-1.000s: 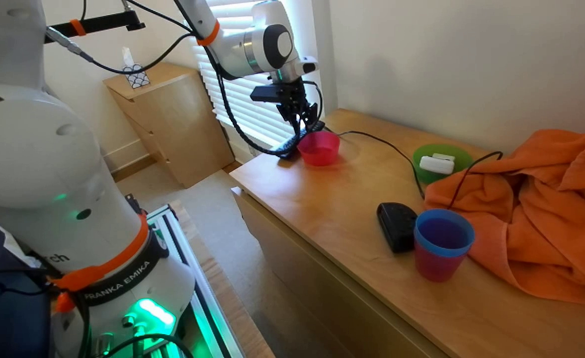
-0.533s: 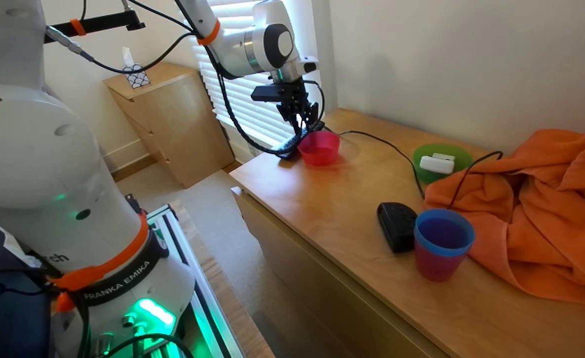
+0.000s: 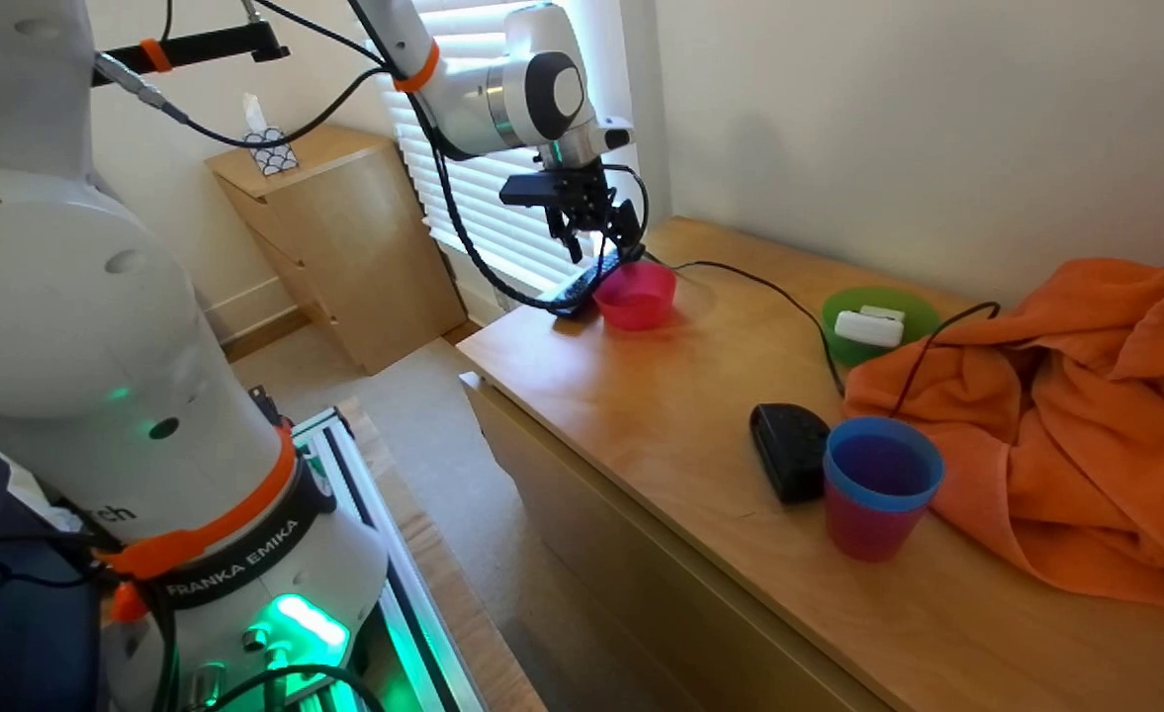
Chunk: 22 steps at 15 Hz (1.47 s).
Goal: Put the black remote on the orange cloth
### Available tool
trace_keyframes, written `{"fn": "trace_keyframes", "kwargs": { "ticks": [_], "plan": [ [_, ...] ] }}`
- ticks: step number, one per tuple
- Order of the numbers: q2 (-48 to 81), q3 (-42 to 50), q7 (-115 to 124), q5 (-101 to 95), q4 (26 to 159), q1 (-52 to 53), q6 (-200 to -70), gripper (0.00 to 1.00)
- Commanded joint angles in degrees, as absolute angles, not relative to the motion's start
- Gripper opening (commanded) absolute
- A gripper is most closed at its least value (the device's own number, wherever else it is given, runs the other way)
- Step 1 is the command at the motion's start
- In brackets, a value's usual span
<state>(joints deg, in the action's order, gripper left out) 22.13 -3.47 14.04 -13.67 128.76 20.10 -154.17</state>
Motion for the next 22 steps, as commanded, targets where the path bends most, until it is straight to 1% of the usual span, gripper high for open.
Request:
{"fn": "trace_keyframes", "kwargs": {
  "ticks": [1,2,3,4,5,6,8,9,12,14,15,17,18,20,22],
  "plan": [
    [24.8,-5.3,11.0,-12.3,127.0,18.7,-152.8,1.00],
    [25.2,-5.4,10.7,-12.3,126.8,18.6,-152.9,0.94],
    [25.3,-5.3,10.8,-12.5,126.8,18.7,-153.2,0.75],
    [25.5,-5.3,10.6,-12.4,126.6,18.6,-153.3,0.71],
    [25.3,-5.4,10.2,-12.1,126.7,18.3,-153.4,0.64],
    [24.9,-5.5,9.7,-11.7,126.9,17.8,-153.6,0.54],
    [23.7,-5.9,8.2,-11.2,127.7,16.7,-153.4,0.40],
    [23.2,-5.7,7.9,-11.5,128.0,16.6,-153.3,0.31],
    [21.3,-9.3,0.4,-7.3,129.7,12.2,-153.6,0.30],
    [19.0,-14.5,-9.2,-0.2,131.1,6.5,-154.3,0.30],
    [18.0,-21.3,-13.6,2.7,131.3,0.0,-153.6,0.30],
    [16.6,-27.4,-22.5,10.4,130.3,-7.0,-150.0,0.30],
    [15.2,-24.8,-25.8,14.4,129.9,-5.9,-147.8,0.30],
    [12.3,-18.9,-22.5,13.3,129.8,-5.6,-145.8,0.30],
    [12.5,-12.5,-19.2,11.1,127.6,-5.9,-144.8,0.30]
  ]
}}
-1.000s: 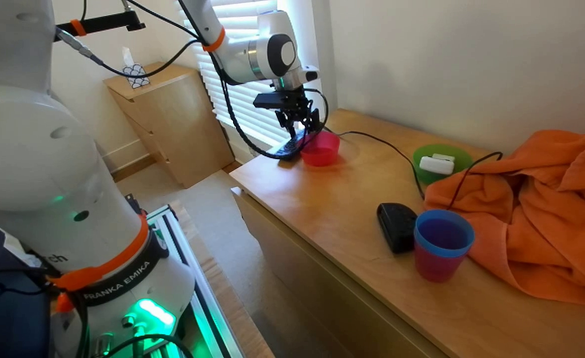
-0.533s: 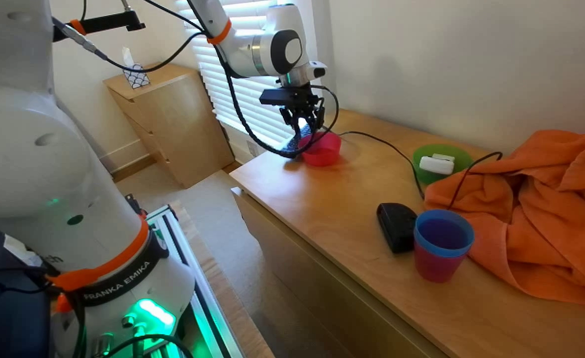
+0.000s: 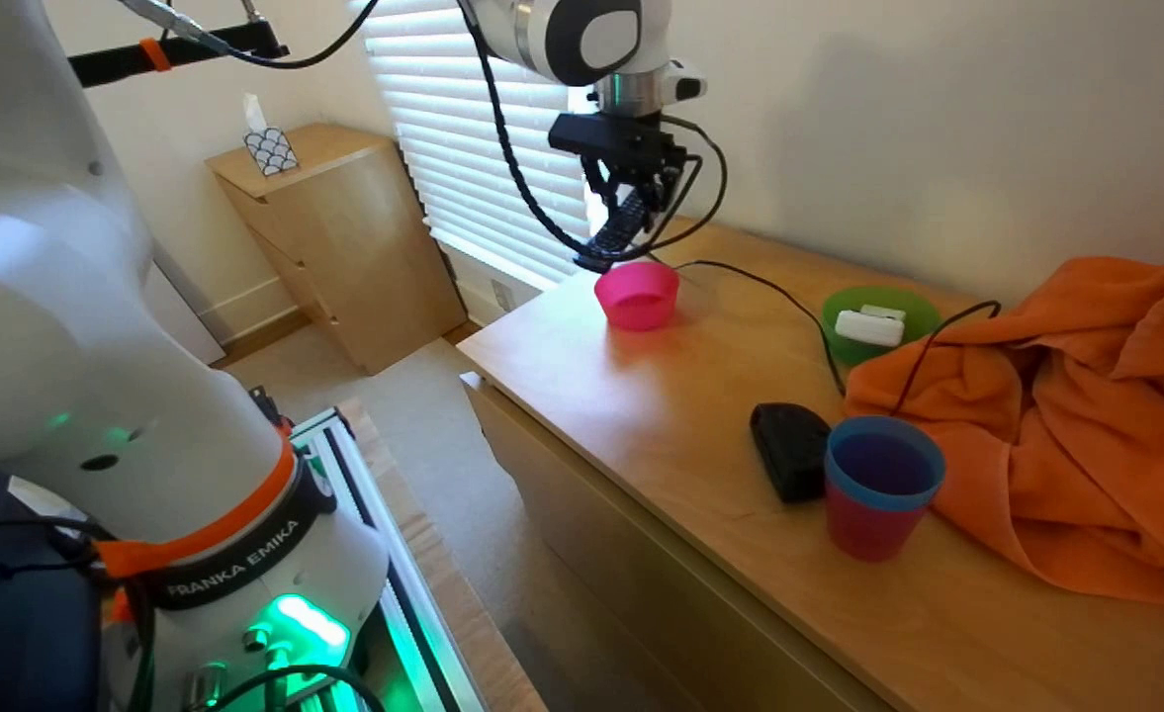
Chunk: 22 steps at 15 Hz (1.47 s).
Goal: Put the black remote on the orange cloth
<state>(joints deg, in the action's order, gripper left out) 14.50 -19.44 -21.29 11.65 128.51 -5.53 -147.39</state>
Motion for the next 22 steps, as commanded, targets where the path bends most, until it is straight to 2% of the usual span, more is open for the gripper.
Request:
{"fn": "trace_keyframes", "kwargs": {
  "ticks": [1,6,7,8,9,15,22],
  "plan": [
    [12.9,-9.8,-18.4,10.4,126.6,-6.2,-144.7,0.30],
    [14.1,-0.3,-14.4,11.5,122.7,-8.9,-143.3,0.30],
    [14.0,-1.0,-18.3,11.4,124.0,-8.7,-145.7,0.55],
    [14.1,0.0,-17.6,11.4,123.5,-9.2,-145.2,0.55],
    [14.1,0.3,-17.0,11.4,123.2,-9.3,-144.7,0.30],
    [21.2,3.8,-2.1,10.4,117.0,-8.3,-145.9,0.30],
    [28.0,11.8,11.1,8.1,100.6,-10.4,-142.9,0.30]
  ]
}}
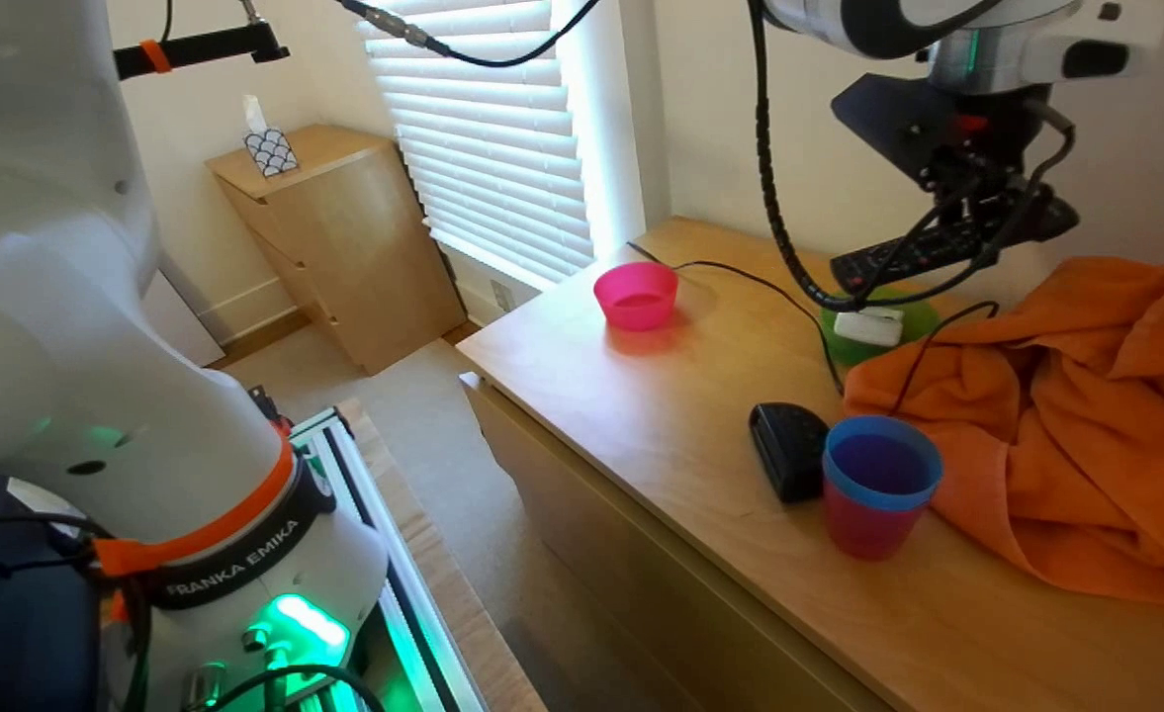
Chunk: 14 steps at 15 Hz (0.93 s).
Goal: Put the black remote on the orange cloth
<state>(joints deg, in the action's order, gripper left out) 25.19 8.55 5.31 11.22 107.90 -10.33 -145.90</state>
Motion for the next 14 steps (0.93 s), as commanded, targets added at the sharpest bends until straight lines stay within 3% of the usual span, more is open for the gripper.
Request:
{"fn": "trace_keyframes", "kwargs": {
  "ticks": [1,6,14],
  "plan": [
    [28.8,13.9,12.7,5.0,98.4,-9.9,-141.4,0.30],
    [32.7,18.1,17.3,-3.5,90.0,-10.5,-132.9,0.30],
    [44.6,15.7,18.4,-1.4,80.1,-12.2,-129.7,0.30]
  ]
}}
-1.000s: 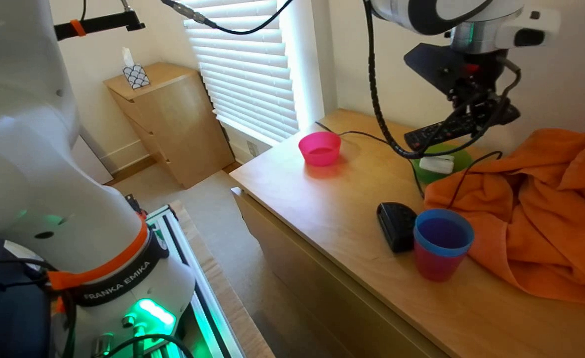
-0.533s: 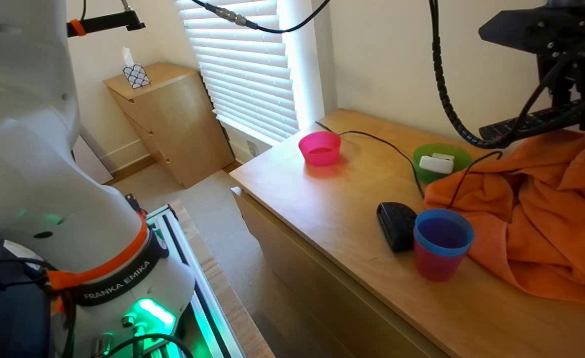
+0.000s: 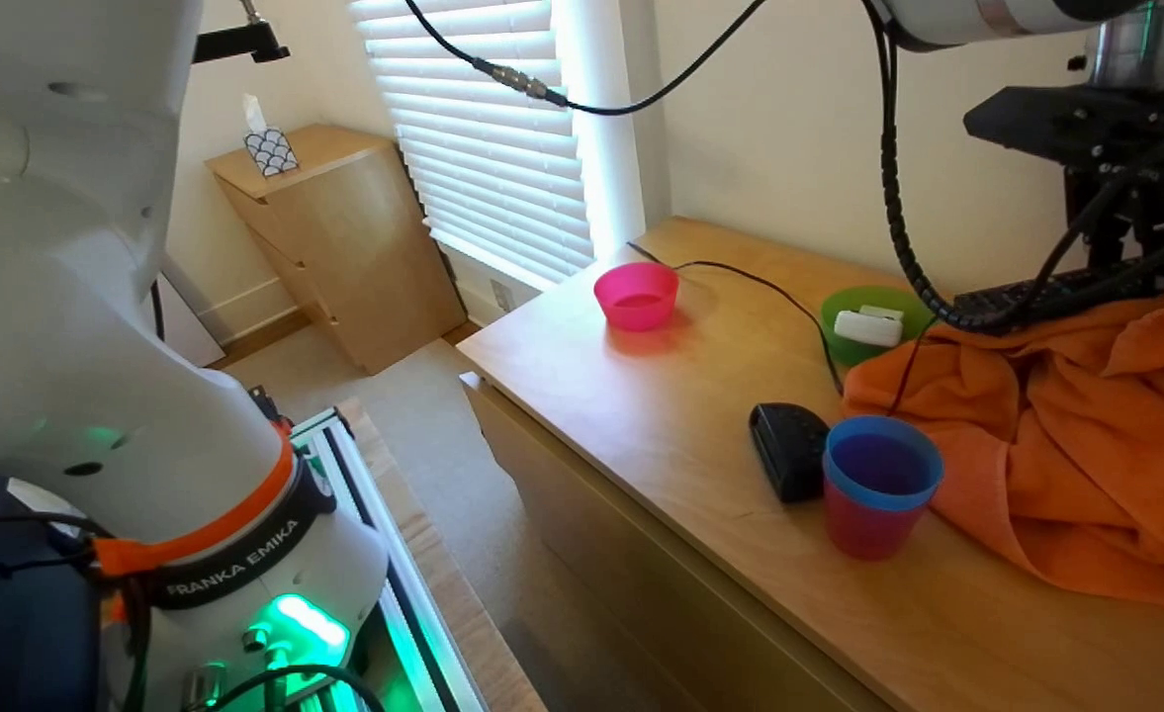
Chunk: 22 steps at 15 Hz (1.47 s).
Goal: Put the black remote on the orange cloth
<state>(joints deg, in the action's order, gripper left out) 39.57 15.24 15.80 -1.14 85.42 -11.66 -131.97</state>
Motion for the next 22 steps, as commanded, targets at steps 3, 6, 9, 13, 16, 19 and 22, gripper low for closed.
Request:
{"fn": "trace_keyframes", "kwargs": {
  "ticks": [3,6,9,13,16,19,22],
  "plan": [
    [46.1,18.0,20.9,-2.0,78.9,-13.2,-128.1,0.30],
    [46.5,20.1,22.5,-2.5,78.6,-14.4,-126.6,0.30],
    [47.0,19.1,20.0,-2.4,80.3,-15.8,-124.6,0.30],
    [47.4,16.8,16.3,-1.3,81.6,-16.4,-123.6,0.81],
    [46.9,16.3,16.0,-0.6,82.1,-16.6,-124.0,0.99],
    [44.4,16.0,15.9,1.1,83.7,-17.6,-125.7,1.00],
    [40.5,15.7,14.0,3.1,86.1,-19.2,-127.2,1.00]
  ]
}}
